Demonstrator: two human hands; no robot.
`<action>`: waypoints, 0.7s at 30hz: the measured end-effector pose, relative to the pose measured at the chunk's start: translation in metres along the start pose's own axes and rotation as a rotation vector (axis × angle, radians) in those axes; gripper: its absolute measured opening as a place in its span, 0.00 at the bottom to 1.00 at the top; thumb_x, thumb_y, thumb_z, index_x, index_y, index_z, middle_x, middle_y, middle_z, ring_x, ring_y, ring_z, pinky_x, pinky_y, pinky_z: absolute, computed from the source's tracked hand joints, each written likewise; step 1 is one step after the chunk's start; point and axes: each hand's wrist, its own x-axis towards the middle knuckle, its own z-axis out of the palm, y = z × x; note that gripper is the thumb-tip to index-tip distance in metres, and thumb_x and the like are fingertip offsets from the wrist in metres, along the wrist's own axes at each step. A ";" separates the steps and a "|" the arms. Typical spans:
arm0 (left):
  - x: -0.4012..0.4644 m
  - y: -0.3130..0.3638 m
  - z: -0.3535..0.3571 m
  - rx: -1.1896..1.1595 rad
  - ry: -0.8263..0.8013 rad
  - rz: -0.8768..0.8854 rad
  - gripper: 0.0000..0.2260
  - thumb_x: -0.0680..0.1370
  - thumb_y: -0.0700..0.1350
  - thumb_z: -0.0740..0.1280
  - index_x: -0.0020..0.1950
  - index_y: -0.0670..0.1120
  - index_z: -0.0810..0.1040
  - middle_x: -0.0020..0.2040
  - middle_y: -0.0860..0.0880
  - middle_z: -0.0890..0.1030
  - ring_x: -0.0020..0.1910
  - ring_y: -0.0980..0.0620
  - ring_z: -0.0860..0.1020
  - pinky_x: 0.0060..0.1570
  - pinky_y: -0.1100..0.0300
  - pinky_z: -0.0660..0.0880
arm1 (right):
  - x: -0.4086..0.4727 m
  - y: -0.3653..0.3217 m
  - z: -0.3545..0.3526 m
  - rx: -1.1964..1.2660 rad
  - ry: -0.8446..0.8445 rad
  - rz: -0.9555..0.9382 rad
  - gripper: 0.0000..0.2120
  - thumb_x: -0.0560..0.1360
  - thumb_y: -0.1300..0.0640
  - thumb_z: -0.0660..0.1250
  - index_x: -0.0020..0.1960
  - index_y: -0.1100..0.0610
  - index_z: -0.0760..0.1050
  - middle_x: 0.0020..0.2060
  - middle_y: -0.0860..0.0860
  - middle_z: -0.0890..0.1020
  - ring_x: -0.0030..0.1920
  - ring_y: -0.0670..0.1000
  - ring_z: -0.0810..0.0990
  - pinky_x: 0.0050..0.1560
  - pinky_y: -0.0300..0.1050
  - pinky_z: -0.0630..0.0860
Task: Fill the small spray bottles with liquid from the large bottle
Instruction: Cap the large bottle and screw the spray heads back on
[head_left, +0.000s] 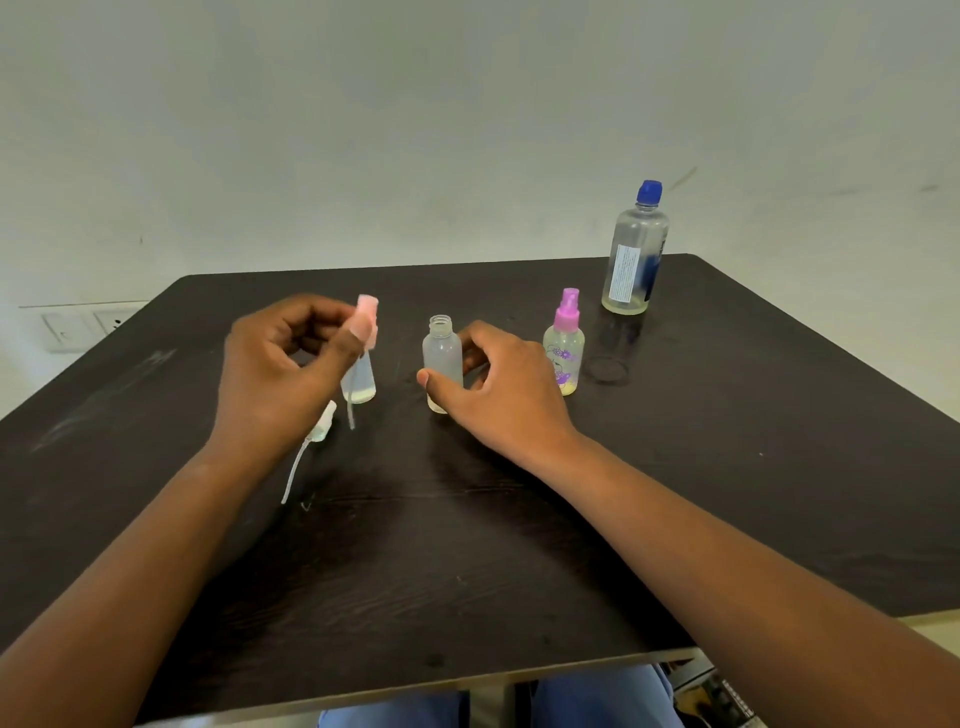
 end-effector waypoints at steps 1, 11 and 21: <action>0.001 -0.003 0.000 -0.061 0.023 -0.019 0.05 0.79 0.56 0.71 0.48 0.56 0.84 0.41 0.57 0.86 0.38 0.60 0.80 0.37 0.65 0.76 | -0.001 -0.001 -0.001 -0.004 -0.006 -0.002 0.17 0.73 0.39 0.77 0.51 0.50 0.81 0.42 0.43 0.85 0.43 0.46 0.84 0.47 0.53 0.83; 0.011 -0.013 -0.004 -0.385 0.267 -0.141 0.10 0.86 0.44 0.65 0.62 0.39 0.80 0.45 0.52 0.86 0.36 0.58 0.76 0.28 0.65 0.69 | -0.011 -0.011 -0.008 -0.076 -0.082 -0.097 0.13 0.72 0.43 0.77 0.53 0.49 0.82 0.42 0.44 0.85 0.40 0.48 0.82 0.44 0.51 0.81; 0.011 -0.009 -0.005 -0.573 0.211 -0.177 0.09 0.86 0.42 0.64 0.62 0.38 0.78 0.48 0.46 0.86 0.37 0.55 0.74 0.30 0.64 0.67 | -0.012 -0.011 -0.007 -0.083 -0.063 -0.127 0.14 0.72 0.43 0.77 0.53 0.49 0.83 0.42 0.43 0.84 0.41 0.48 0.82 0.43 0.50 0.81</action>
